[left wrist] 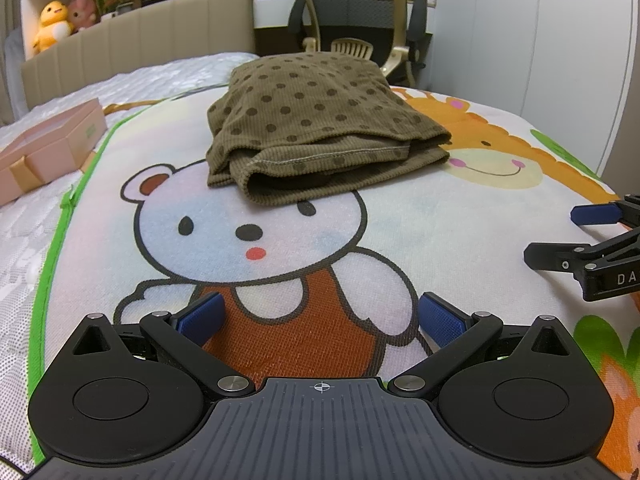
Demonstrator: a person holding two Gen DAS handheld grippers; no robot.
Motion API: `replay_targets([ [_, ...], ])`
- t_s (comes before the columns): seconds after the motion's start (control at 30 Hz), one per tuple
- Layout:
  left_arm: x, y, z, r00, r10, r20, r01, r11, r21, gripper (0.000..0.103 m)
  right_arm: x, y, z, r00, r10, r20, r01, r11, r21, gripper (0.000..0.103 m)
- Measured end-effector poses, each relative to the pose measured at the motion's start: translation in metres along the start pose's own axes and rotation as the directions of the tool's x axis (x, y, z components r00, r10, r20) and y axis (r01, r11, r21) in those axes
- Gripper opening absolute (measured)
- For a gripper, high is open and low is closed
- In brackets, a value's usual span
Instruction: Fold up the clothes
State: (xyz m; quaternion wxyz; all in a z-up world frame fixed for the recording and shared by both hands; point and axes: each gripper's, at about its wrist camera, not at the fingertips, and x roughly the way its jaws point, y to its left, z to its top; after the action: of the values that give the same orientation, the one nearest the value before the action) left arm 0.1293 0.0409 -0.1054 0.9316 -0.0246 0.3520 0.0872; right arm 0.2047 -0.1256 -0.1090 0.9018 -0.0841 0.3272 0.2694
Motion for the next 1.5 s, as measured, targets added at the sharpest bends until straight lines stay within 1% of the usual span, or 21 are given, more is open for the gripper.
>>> replay_targets([
  [1.13,0.0009,0.0,0.0004,1.0,0.004,-0.001,-0.004,1.0,-0.004,0.103,0.0001,-0.0004,-0.0001,1.0,0.001,0.0,-0.001,1.0,0.0,0.103],
  [1.3,-0.0001,-0.0011,0.0001,1.0,0.013,0.0,-0.013,1.0,-0.005,0.103,0.0001,0.0001,-0.0001,1.0,0.0,0.0,0.0,1.0,-0.001,0.103],
  [1.5,-0.0018,0.0023,-0.0009,1.0,-0.002,0.007,0.002,1.0,-0.019,0.103,0.0001,0.0002,-0.0001,1.0,0.0,-0.001,0.0,1.0,-0.002,0.103],
])
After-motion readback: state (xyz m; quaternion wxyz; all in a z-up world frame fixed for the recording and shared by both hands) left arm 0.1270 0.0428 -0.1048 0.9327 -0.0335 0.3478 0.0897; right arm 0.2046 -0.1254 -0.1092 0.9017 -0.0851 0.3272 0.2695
